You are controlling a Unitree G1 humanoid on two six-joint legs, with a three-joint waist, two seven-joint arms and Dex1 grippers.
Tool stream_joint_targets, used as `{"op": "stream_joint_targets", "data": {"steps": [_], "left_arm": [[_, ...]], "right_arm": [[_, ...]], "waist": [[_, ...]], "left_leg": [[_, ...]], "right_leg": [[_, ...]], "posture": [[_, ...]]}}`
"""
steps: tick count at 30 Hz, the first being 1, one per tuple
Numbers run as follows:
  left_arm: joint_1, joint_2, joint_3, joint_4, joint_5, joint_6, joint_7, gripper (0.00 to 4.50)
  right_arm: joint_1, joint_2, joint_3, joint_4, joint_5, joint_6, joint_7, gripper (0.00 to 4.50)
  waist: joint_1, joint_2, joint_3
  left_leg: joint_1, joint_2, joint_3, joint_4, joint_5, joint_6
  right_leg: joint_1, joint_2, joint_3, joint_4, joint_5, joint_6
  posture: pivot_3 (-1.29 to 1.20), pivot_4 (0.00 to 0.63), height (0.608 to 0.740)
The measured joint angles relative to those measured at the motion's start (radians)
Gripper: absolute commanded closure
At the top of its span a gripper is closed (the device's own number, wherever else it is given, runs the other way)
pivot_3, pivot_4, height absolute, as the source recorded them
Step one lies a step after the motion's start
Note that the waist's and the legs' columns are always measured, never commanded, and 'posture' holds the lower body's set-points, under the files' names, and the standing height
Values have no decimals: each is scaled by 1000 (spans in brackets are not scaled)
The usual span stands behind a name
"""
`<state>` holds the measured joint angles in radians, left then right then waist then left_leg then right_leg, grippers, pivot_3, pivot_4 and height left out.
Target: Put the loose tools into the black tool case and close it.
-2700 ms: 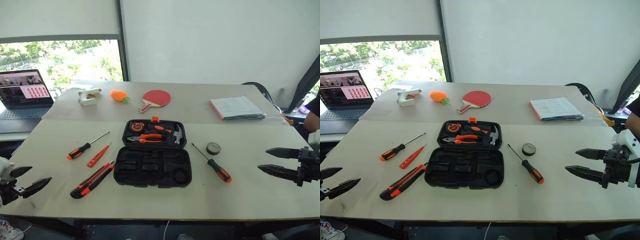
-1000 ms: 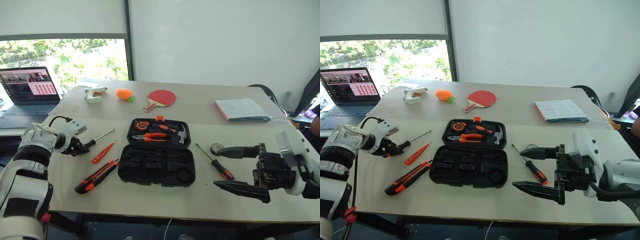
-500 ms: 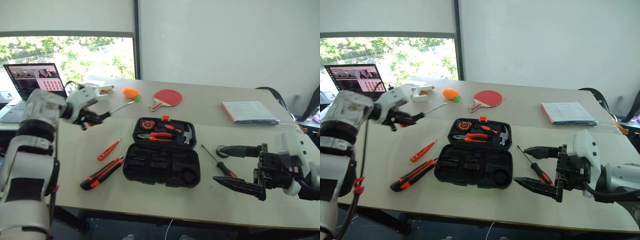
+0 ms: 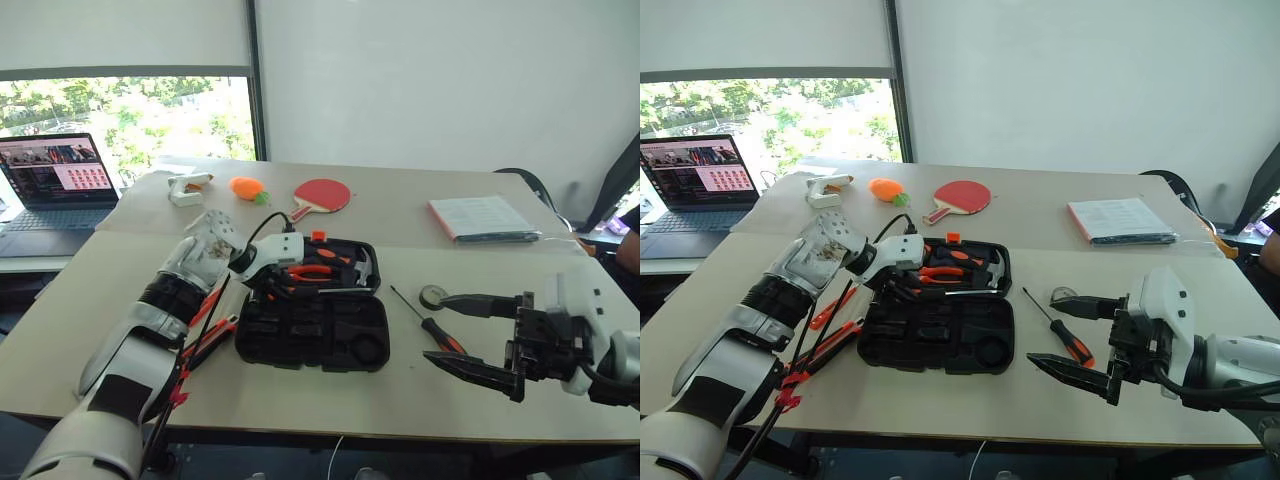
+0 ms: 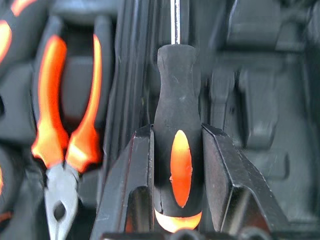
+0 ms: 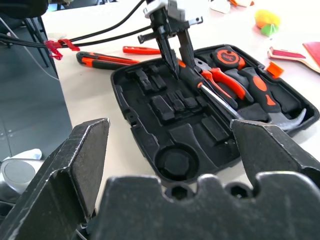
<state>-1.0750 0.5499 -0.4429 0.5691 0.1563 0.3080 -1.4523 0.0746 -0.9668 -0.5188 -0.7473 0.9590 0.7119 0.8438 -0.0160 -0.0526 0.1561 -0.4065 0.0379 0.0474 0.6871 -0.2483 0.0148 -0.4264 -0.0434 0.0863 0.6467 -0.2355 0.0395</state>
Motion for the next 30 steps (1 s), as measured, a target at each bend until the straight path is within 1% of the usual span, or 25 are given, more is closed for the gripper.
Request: {"op": "stream_joint_targets", "data": {"steps": [7,16,18,19,22,23,24,26,27,28,29,30], "left_arm": [[18,4,-9,27,25,-41,9,3652],[4,-35,-13,121,60,-116,47,3652],[-1,-40,-13,136,71,-129,54,2650],[-5,-42,-13,147,75,-133,51,2458],[-12,-43,-10,161,75,-133,44,1392],[-15,-42,-7,161,73,-127,34,1108],[-22,-39,0,153,59,-108,12,631],[-37,-34,26,132,35,-82,-9,104],[-50,-29,36,115,24,-69,-22,341],[-59,-23,54,91,-1,-41,-44,431],[-66,-21,65,73,-11,-27,-57,658],[-75,-16,77,51,-29,-7,-71,1046]], "right_arm": [[5,2,1,-11,9,0,-41,0],[-18,2,7,-11,33,0,-63,0],[-20,2,9,-11,36,0,-66,0],[-21,1,11,-11,37,0,-69,0],[-23,2,22,-11,38,0,-80,0],[-23,2,25,-11,38,0,-82,0],[-24,2,30,-11,38,0,-83,0],[-25,2,35,-11,38,0,-84,0],[-25,2,36,-11,38,0,-85,0],[-27,2,38,-11,38,0,-86,0],[-28,2,39,-11,38,0,-86,0],[-31,2,42,-10,38,0,-86,0]], "waist": [[4,0,0],[4,0,0],[4,0,0],[4,0,0],[4,0,0],[4,0,0],[4,0,0],[4,0,0],[4,0,0],[4,0,0],[4,0,0],[4,0,0]], "left_leg": [[-1,0,0,1,0,0],[0,0,-1,1,0,0],[-1,0,-1,1,0,0],[-1,0,-1,1,0,0],[-1,0,-1,2,0,0],[-1,0,-2,2,0,0],[-2,0,-2,4,0,0],[-3,0,-3,6,-1,1],[-4,0,-3,6,-1,1],[-4,0,-4,6,-1,1],[-4,0,-4,6,-1,1],[-4,0,-4,6,-1,1]], "right_leg": [[0,0,0,-1,0,0],[1,0,-1,-1,0,0],[1,0,-1,-1,0,0],[1,0,-1,-1,0,0],[1,0,-1,0,0,0],[1,0,-1,0,0,0],[1,0,-2,0,0,0],[1,0,-3,0,0,0],[1,0,-3,0,0,0],[1,0,-3,0,0,1],[1,0,-3,0,0,1],[1,0,-3,0,0,1]], "posture": [[0,150,736],[0,150,736],[0,150,736],[0,150,736],[0,150,736],[0,150,736],[0,150,736],[0,150,736],[0,150,736],[0,150,736],[0,150,736],[0,150,736]]}}
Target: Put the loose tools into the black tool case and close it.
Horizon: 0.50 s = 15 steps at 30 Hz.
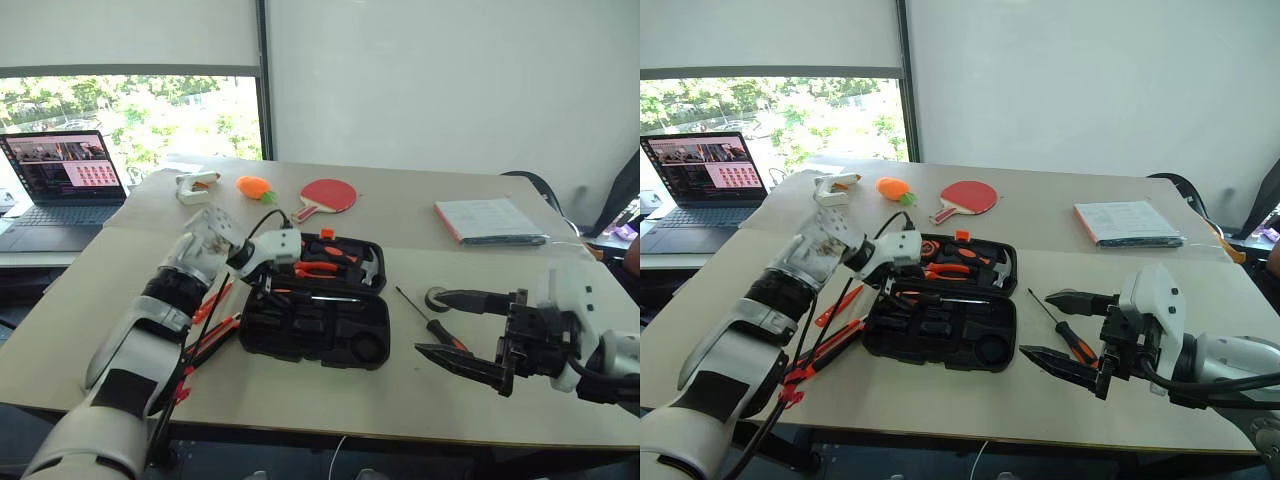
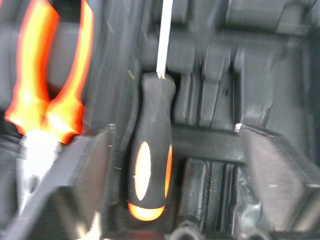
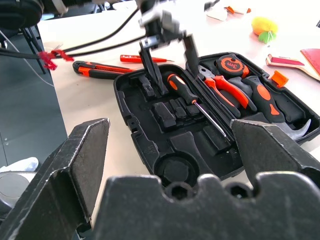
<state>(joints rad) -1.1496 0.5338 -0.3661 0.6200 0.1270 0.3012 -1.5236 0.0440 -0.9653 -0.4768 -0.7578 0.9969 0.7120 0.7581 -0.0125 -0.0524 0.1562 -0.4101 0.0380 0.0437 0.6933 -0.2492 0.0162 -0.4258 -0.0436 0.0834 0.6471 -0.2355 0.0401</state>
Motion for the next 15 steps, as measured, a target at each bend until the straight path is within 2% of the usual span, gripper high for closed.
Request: {"op": "stream_joint_targets", "data": {"steps": [3,4,5,6,9,10,15], "left_arm": [[-9,12,3,-43,-11,2,-12,2237],[-5,12,-4,-44,-6,-16,-1,2487],[2,11,-8,-44,-2,-29,8,2980],[6,11,-10,-44,2,-40,14,3198],[26,-5,-45,-7,45,-102,71,4282],[26,-16,-50,8,56,-118,85,4469],[26,-53,-61,82,87,-166,134,4469]], "right_arm": [[-1,0,13,2,-3,0,0,0],[-2,0,21,2,-5,0,0,0],[-3,0,25,2,-5,0,0,0],[-4,0,26,2,-6,0,0,0],[-7,0,27,3,-8,0,0,0],[-7,0,27,3,-9,0,0,0],[-7,0,27,4,-12,0,0,0]], "waist": [[0,1,0],[0,1,0],[0,1,0],[0,1,0],[0,1,0],[1,1,0],[1,1,0]], "left_leg": [[1,0,0,0,0,0],[1,0,0,0,0,0],[1,0,0,0,0,0],[1,0,0,0,0,0],[1,0,0,0,0,0],[1,0,0,0,0,0],[0,0,-1,0,0,0]], "right_leg": [[1,0,0,0,0,0],[1,0,0,0,0,0],[1,0,0,0,0,0],[1,0,0,0,0,0],[1,0,0,0,0,0],[1,0,0,0,0,0],[1,0,0,0,0,0]], "posture": [[0,150,736],[0,150,736],[0,150,736],[0,150,736],[0,150,736],[0,150,736],[0,150,736]]}}
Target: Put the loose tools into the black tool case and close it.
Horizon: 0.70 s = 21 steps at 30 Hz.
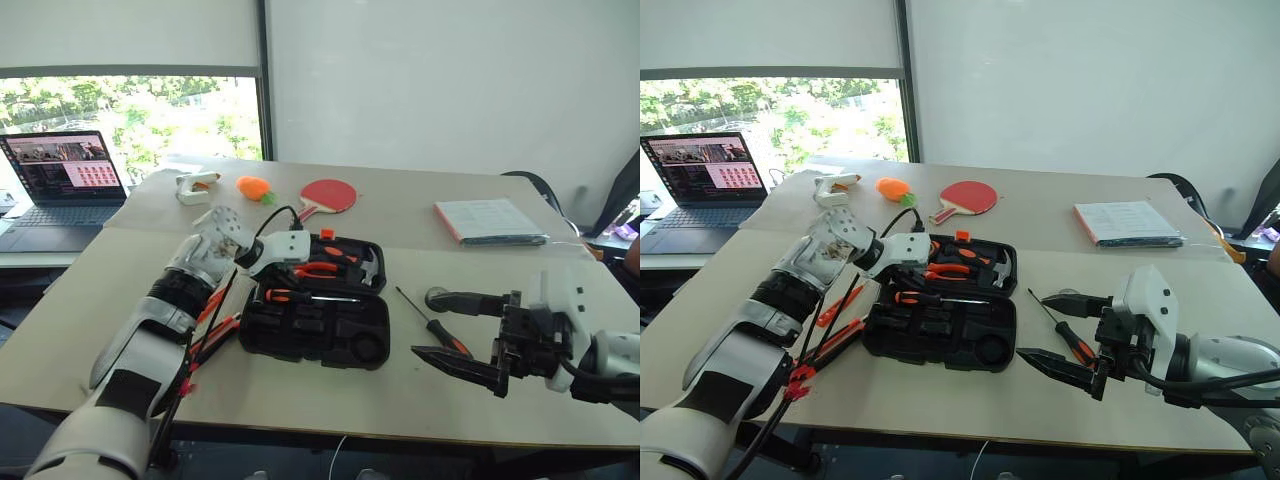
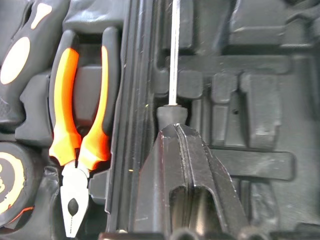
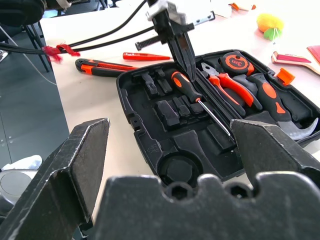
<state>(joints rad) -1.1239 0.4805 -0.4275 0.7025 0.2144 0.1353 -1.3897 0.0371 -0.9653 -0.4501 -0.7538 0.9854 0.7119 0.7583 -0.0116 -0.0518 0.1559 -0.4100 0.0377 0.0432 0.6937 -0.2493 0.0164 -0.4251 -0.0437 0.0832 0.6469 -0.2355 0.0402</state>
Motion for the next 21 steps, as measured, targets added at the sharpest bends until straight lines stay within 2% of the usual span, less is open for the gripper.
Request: {"op": "stream_joint_targets", "data": {"steps": [16,21], "left_arm": [[-5,-55,-35,88,65,-117,62,4469],[-5,-64,-61,106,101,-199,89,4469]], "right_arm": [[15,9,0,-2,1,0,-4,0],[18,10,0,-1,-1,0,-3,0]], "waist": [[12,2,-1],[18,7,-5]], "left_leg": [[3,-1,0,2,0,0],[5,-1,0,2,0,0]], "right_leg": [[4,0,1,0,1,1],[6,0,1,0,1,2]], "posture": [[0,150,736],[0,150,736]]}}
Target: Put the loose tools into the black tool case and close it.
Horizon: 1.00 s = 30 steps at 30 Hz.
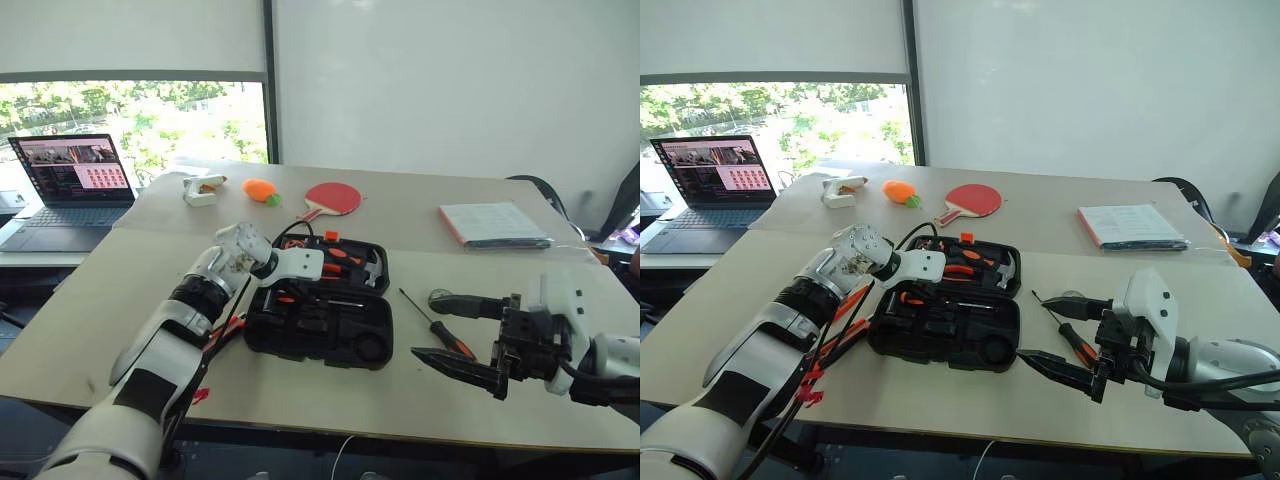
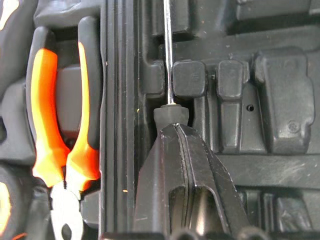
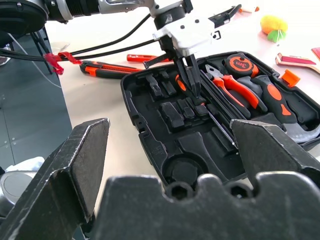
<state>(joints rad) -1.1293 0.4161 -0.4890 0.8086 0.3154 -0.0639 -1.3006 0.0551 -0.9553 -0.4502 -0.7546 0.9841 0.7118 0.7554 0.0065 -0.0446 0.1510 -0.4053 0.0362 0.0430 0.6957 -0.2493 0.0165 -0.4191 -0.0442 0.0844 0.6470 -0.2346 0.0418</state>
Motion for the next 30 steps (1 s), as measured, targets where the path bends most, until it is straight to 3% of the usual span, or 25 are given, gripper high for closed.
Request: {"op": "stream_joint_targets", "data": {"steps": [5,8,10,14,19,25,30], "left_arm": [[0,-12,42,16,-39,42,-11,4469],[23,4,122,-7,-129,154,-71,3786],[64,52,214,-128,-273,281,-173,2953],[87,140,346,-333,-469,487,-277,1721],[143,244,444,-558,-697,739,-309,98],[155,284,472,-670,-806,830,-298,98],[159,288,469,-739,-848,844,-261,98]], "right_arm": [[38,7,4,8,-60,-13,0,0],[85,25,7,49,-139,-24,-10,0],[137,53,-10,92,-196,-37,-26,0],[231,81,-101,155,-237,-37,-30,0],[455,98,-315,177,-269,-25,44,0],[549,90,-421,185,-276,-7,130,0],[374,14,-275,235,-298,3,111,0]], "waist": [[5,1,-1],[-1,1,-1],[-10,1,-1],[-18,3,-1],[-13,3,-1],[-22,3,-1],[-39,3,-1]], "left_leg": [[-1,-1,0,1,1,1],[-5,-1,0,1,1,1],[-9,0,-1,0,0,2],[-10,-1,-2,-1,0,3],[-7,-1,-4,-1,0,3],[1,-2,-4,0,0,2],[2,-2,-3,-2,1,2]], "right_leg": [[0,0,1,0,0,1],[-5,1,1,0,0,1],[-8,1,1,1,-1,0],[-9,0,1,0,-2,1],[-4,0,0,0,-3,2],[1,1,2,0,-7,8],[0,3,6,1,-6,7]], "posture": [[0,150,736],[0,150,736],[0,150,736],[0,150,736],[0,150,736],[0,150,736],[0,150,736]]}}
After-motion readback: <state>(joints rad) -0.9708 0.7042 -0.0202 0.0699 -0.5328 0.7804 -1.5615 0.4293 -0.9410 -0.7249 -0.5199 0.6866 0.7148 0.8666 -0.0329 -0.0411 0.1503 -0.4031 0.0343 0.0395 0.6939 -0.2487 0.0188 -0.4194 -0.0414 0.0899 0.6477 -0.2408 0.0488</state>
